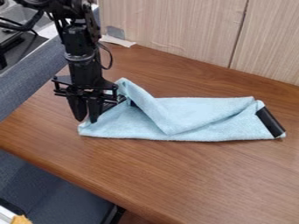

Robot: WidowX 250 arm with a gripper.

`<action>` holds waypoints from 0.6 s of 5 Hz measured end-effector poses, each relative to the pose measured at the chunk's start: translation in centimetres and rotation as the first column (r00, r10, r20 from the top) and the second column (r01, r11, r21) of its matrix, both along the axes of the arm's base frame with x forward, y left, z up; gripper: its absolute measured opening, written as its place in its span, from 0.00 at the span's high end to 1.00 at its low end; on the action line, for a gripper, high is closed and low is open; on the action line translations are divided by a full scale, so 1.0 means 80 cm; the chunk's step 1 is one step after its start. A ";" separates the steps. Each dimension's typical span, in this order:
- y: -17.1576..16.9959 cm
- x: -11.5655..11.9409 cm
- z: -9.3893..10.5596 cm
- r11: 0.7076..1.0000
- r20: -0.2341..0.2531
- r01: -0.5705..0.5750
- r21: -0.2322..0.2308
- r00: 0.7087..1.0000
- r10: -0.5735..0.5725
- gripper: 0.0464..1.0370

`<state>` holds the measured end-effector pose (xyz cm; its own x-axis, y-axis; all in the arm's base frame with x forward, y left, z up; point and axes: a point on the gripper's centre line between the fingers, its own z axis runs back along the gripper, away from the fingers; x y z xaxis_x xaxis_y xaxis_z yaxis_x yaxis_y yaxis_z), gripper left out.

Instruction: Unfold the cloth from right to left

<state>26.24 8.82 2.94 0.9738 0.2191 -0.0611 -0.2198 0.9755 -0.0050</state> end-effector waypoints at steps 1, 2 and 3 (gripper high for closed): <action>0.004 0.001 0.005 1.000 -0.012 -0.006 0.025 1.000 0.006 0.29; 0.000 0.005 0.011 0.999 -0.032 0.028 0.046 0.999 -0.026 0.05; -0.006 0.016 0.044 0.993 0.007 0.070 0.092 0.997 -0.071 0.03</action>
<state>27.54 8.35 6.44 0.9876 0.1537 -0.0333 -0.1505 0.9851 0.0835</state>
